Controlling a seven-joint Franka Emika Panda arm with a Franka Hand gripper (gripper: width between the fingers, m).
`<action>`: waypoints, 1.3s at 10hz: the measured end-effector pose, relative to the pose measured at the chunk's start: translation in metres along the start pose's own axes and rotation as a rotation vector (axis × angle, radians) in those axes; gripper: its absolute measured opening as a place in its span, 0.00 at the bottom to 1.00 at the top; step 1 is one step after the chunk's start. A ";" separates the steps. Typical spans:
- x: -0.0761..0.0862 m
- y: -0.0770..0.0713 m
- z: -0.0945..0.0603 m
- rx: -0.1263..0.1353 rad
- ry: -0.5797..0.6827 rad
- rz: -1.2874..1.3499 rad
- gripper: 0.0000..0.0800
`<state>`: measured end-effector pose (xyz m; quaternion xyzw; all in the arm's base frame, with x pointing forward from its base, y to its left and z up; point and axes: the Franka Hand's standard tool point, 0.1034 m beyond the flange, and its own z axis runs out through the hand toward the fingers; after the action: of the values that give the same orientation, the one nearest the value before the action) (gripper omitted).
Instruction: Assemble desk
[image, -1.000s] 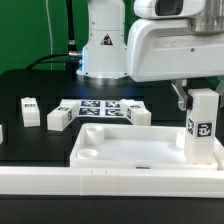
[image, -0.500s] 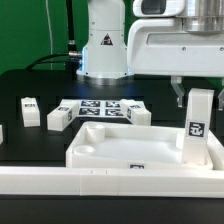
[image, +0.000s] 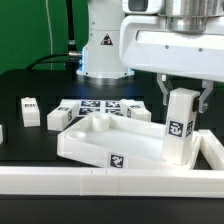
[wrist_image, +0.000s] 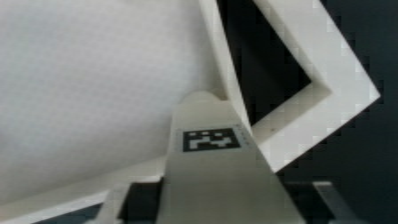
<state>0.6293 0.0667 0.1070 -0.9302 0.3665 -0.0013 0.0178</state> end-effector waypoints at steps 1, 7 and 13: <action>0.002 0.002 0.000 -0.002 0.001 0.008 0.37; -0.023 0.001 -0.019 0.011 -0.005 -0.139 0.81; -0.035 0.012 -0.025 0.012 -0.008 -0.224 0.81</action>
Offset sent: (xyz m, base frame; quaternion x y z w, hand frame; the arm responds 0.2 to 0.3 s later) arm 0.0000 0.0000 0.0000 0.0000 0.0000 0.0000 1.0000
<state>0.5954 0.0808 0.1320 -0.9652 0.2602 -0.0019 0.0244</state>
